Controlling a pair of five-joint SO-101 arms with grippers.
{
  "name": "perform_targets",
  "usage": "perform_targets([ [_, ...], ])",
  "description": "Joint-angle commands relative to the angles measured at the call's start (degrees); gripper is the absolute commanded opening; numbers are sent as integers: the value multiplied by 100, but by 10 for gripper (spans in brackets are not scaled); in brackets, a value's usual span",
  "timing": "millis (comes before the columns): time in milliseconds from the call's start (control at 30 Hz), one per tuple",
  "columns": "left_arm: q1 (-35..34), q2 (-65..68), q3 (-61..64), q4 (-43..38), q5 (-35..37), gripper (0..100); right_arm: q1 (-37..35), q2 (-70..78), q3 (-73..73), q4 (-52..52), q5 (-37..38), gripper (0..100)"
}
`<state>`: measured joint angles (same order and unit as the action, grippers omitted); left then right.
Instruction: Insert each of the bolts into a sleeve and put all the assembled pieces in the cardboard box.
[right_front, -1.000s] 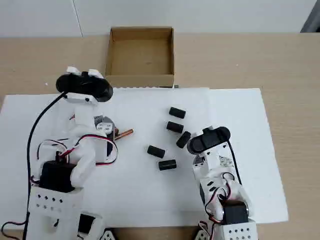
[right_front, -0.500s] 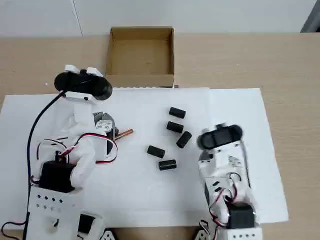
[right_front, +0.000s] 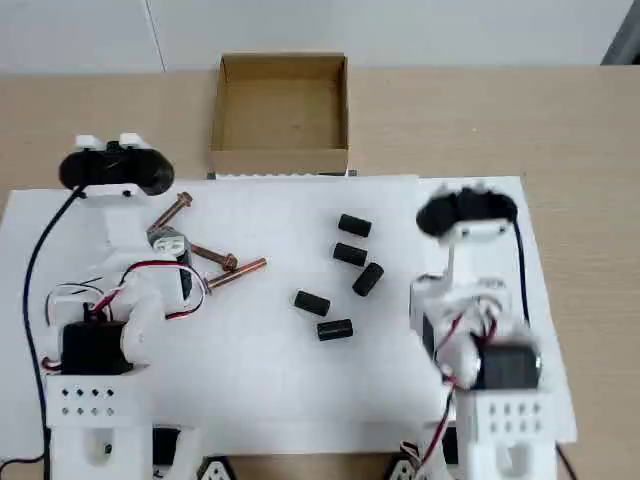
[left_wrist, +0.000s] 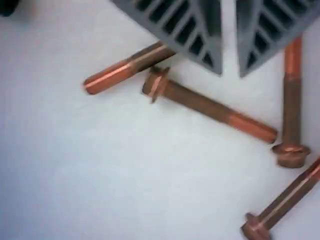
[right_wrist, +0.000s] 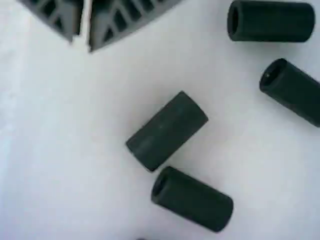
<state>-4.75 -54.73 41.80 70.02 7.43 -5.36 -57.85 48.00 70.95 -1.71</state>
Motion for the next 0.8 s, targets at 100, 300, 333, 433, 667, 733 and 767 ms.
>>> perform_targets([
  [100, -114, 0, 426, -9, -668, 90, -215, 2132, -2004, 840, 18, 7],
  [300, -211, 0, 875, 26, -1152, 158, -400, 3345, -3314, 1516, 9, 7],
  [333, -281, 0, 901, 9, -1143, 159, -400, 3495, -3464, 1516, 9, 6],
  [433, -510, 9, 936, -9, -1152, 159, -497, 3855, -3842, 1692, 35, 7],
  [667, -818, 9, 1393, -9, -1626, 156, -1068, 4725, -4589, 2273, 1873, 8],
  [733, -791, 9, 1516, -18, -1635, 156, -1130, 5033, -4765, 2246, 2048, 8],
  [767, -791, 9, 1560, -26, -1635, 156, -1156, 5226, -4897, 2246, 2171, 8],
])
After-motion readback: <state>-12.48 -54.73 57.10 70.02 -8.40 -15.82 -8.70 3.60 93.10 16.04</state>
